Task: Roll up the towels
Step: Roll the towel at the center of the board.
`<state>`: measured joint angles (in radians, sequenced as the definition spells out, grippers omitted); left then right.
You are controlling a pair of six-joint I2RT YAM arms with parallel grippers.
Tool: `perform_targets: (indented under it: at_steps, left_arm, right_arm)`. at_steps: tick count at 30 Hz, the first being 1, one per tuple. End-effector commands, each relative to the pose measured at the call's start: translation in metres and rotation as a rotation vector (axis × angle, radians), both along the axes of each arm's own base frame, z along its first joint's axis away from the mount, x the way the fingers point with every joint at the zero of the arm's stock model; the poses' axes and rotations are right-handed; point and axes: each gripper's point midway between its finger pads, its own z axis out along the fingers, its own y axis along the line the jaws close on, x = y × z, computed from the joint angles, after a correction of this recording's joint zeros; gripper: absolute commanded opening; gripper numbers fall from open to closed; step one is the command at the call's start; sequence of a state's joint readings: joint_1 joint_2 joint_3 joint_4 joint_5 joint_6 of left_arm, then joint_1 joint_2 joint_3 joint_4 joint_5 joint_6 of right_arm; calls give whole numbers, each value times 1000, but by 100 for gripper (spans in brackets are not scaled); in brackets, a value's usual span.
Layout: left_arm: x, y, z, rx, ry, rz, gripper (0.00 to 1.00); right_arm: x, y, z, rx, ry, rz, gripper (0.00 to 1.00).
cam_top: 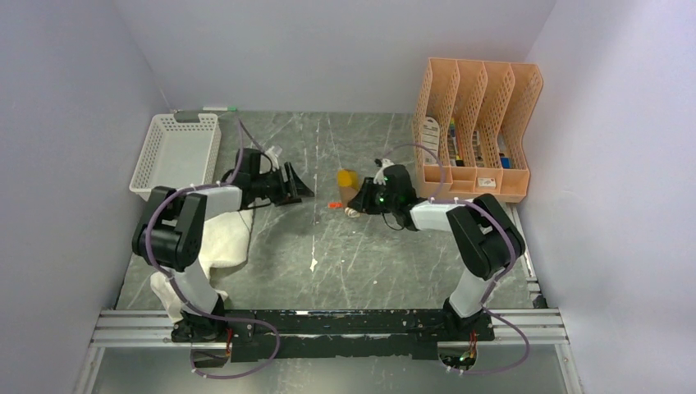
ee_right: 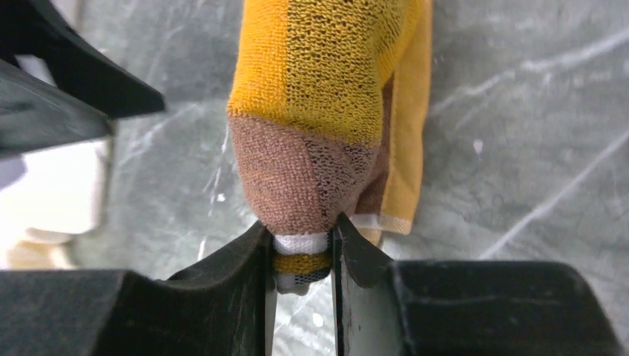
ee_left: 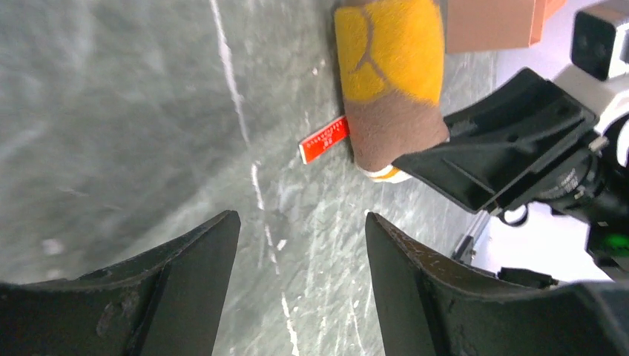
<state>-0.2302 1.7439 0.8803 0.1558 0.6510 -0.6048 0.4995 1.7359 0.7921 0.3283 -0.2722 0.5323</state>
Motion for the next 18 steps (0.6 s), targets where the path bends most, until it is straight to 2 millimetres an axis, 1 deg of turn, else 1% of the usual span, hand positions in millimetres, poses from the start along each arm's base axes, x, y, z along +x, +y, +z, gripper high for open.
perform_targets:
  at_steps: [1,4,7,9,11,12,14,16,18]
  left_arm:
    - [-4,-41,10,-129,-44,-39,75]
    - [-5,-59,11,-190,-58,-58,75]
    - [-5,-76,29,-305,-150,-97,77]
    - [-3,-86,36,-346,-190,-128,78]
    - [1,-94,32,-340,-210,-157,83]
    - [3,-98,30,-330,-217,-170,84]
    - [7,-105,24,-294,-227,-193,87]
    - [10,-111,17,-248,-225,-209,93]
    - [12,-116,11,-198,-237,-230,95]
  right_arm:
    - [-28,14,10,337,180,18,20]
    - [-32,18,5,383,220,19,20]
    - [-35,19,0,403,248,21,20]
    - [-36,20,-5,396,265,24,20]
    - [-37,20,-8,392,275,28,20]
    - [-37,20,-9,387,278,31,20]
    - [-38,20,-10,382,285,37,20]
    - [-38,20,-13,375,288,40,20]
    - [-39,20,-14,374,293,44,20]
